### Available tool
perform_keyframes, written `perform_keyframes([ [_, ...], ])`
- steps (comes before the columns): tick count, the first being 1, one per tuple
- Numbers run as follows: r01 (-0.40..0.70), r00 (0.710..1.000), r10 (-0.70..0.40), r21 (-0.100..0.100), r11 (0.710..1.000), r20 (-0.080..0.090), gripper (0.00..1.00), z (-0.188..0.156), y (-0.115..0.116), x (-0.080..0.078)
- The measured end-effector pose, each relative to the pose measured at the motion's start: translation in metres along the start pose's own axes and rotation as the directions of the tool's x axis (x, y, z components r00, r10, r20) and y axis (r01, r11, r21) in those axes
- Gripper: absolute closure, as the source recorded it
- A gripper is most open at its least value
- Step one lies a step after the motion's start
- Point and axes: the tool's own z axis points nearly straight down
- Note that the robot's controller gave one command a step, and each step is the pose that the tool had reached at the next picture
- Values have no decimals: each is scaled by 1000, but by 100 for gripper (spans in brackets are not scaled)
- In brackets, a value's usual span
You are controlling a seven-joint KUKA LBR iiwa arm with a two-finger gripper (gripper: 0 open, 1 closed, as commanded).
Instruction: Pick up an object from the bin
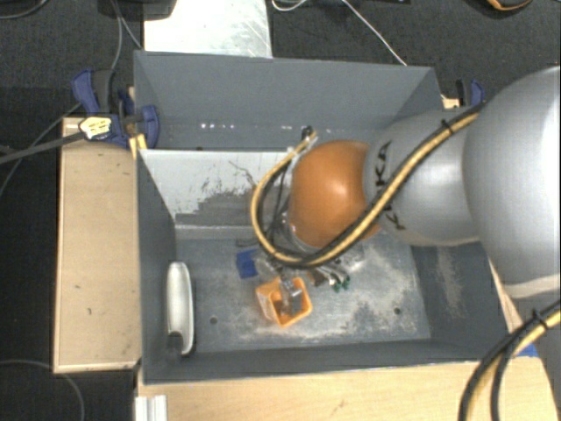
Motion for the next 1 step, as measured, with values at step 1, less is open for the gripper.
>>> perform_keyframes([
  [1,-1,1000,1,0,1000,0,100,0,0,0],
])
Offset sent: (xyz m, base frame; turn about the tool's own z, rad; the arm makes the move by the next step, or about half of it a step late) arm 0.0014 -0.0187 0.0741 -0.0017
